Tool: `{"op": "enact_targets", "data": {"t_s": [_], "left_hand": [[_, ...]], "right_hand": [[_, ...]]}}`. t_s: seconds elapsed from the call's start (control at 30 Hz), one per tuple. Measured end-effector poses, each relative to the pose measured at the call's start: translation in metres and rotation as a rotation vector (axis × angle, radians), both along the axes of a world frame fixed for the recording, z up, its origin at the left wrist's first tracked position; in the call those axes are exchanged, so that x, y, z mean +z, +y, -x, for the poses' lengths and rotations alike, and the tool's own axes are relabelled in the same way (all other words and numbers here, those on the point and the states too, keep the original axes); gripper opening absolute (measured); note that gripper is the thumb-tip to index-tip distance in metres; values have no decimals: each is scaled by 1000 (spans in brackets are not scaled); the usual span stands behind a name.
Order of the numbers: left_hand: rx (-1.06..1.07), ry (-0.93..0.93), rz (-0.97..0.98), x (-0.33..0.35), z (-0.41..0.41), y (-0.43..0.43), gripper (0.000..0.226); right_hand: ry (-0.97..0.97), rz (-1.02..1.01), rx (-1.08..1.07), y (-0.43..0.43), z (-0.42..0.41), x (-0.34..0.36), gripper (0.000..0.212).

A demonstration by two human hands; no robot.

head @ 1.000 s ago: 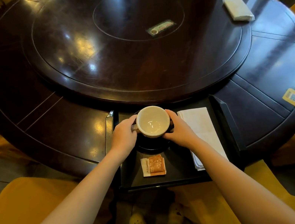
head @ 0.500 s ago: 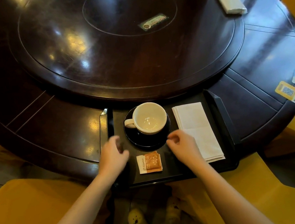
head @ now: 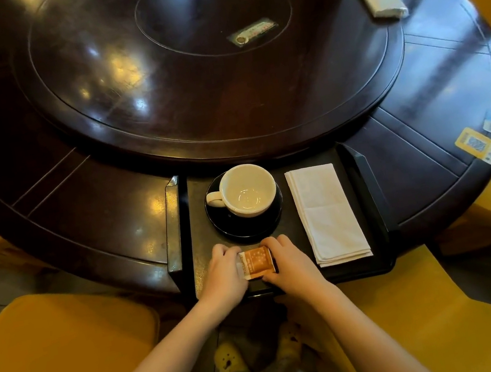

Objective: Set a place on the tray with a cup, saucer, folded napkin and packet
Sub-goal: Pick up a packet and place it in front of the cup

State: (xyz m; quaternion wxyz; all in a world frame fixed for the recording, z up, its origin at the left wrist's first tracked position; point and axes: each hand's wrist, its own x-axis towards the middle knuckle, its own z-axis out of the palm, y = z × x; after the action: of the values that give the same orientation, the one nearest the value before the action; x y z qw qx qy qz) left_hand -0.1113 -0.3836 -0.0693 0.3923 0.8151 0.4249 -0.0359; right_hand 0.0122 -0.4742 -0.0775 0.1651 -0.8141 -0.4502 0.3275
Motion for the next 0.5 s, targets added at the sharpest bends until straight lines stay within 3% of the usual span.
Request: {"op": "enact_targets", "data": {"t_s": [0.3,0.4,0.5], "left_hand": [[-33,-21,3,0,-2,-4,63],[4,6,10,12,0,-1,70],[43,-46,-92,26,-4,-7,64]], "right_hand": [[105,-50,-57,-8,-5,5,65],[151,-223,-295,-16,-24,18,52],[-38,-241,-559,-34,-60,25,45]]}}
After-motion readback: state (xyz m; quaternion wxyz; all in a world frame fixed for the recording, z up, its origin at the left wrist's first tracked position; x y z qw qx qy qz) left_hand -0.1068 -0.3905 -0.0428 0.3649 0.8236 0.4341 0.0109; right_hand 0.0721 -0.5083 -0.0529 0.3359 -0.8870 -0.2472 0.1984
